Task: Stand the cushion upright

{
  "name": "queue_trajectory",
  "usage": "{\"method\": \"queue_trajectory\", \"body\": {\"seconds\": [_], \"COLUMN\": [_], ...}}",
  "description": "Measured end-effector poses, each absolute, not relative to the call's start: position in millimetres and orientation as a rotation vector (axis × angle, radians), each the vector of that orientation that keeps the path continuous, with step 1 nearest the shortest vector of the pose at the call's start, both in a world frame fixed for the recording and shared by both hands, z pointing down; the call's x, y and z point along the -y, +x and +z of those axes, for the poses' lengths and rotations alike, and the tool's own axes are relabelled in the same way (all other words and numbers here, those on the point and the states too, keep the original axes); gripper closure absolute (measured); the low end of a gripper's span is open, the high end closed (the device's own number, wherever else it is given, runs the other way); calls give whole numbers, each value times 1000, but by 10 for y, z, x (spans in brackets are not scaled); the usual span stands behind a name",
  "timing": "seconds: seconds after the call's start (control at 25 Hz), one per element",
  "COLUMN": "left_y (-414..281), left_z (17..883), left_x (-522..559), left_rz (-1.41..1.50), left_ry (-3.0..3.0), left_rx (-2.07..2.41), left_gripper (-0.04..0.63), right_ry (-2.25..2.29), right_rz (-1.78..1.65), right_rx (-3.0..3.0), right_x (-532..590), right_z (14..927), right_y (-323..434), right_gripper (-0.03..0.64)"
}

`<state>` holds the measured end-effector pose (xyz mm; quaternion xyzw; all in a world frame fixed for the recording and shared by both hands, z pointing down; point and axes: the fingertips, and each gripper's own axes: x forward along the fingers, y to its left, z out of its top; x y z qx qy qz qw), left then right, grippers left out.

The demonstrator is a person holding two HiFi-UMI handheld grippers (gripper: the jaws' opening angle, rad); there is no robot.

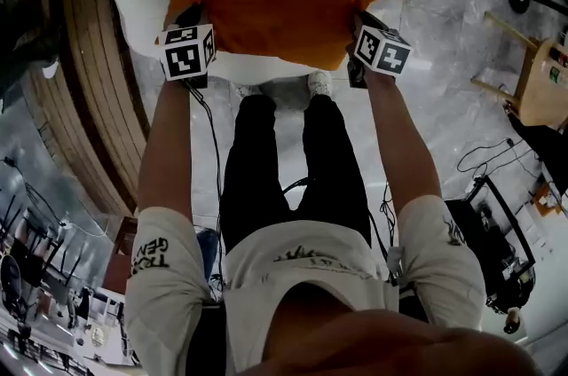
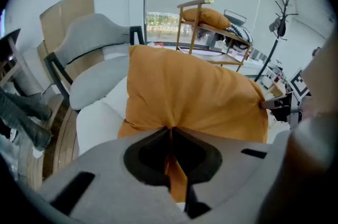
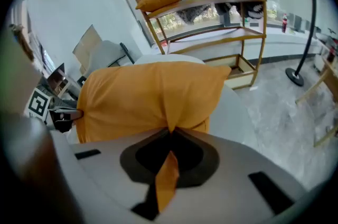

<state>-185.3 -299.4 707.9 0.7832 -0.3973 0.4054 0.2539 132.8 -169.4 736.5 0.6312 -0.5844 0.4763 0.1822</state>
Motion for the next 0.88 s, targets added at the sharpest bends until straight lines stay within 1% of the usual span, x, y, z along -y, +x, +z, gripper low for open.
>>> {"method": "queue_trajectory", "body": {"seconds": [0.2, 0.48, 0.68, 0.88], "left_y": [-2063, -2194, -2169, -2143], "left_z": [6995, 7132, 7328, 7562], "left_x": [3191, 3452, 3593, 3603], "left_rz": [998, 884, 869, 931], "left_ry": [2082, 2013, 1969, 1995], "left_rx": [1189, 1278, 1307, 1298], "left_gripper": [566, 566, 566, 565], "right_ry": [1708, 1631, 1623, 1616], "right_rz": [1152, 930, 897, 910], "right_rx": [1745, 1807, 1776, 1742], "right_x": [2493, 3468, 3735, 3745], "right_z": [7136, 6971, 7081, 7355], "right_y": [1349, 1292, 1317, 1353], "right_gripper": [581, 580, 580, 580]}}
